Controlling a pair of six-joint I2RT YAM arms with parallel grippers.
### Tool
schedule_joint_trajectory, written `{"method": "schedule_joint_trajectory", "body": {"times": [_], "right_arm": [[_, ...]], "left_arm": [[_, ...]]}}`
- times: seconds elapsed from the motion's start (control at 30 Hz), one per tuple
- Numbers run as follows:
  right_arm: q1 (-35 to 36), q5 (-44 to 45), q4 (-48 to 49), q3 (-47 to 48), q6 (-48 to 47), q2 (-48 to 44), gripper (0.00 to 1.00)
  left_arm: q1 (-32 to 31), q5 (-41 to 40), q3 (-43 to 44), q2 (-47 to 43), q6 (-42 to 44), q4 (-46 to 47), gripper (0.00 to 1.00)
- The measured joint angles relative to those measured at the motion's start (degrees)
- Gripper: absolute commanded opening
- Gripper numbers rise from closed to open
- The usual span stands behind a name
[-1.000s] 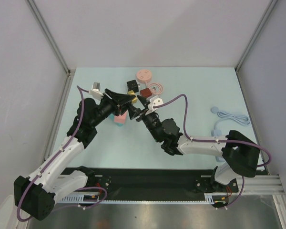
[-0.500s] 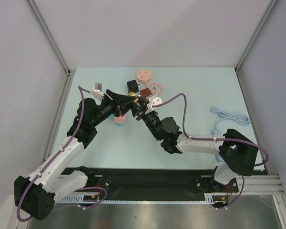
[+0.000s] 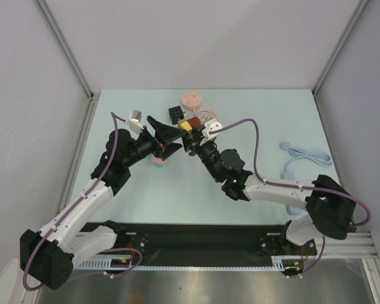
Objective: Insert the plug
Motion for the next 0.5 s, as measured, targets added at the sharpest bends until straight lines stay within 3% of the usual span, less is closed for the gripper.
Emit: {"method": "schedule_joint_trajectory", "body": {"times": [0.13,0.27,0.37,0.5], "right_arm": [[-4.7,-1.4,-13.4,-1.6,6.6,-7.5,0.00],[-14.7,-2.1,-33.0,-1.3,14.1,-17.8,0.00],[-28.5,-5.4,-53.9,2.0,19.0,-24.6,0.00],[-48.4,-8.4,-76.6,10.2,20.1,-25.2,0.00]], "left_arm": [[0.0,1.8,0.5,1.9,2.8,-0.4,1.00],[-0.4,2.9,1.6,3.9,9.6,-4.8,1.00],[-1.9,1.6,6.8,7.1,18.7,-14.2,1.00],[-5.6,-3.8,16.8,11.9,30.6,-25.6,1.00]]}}
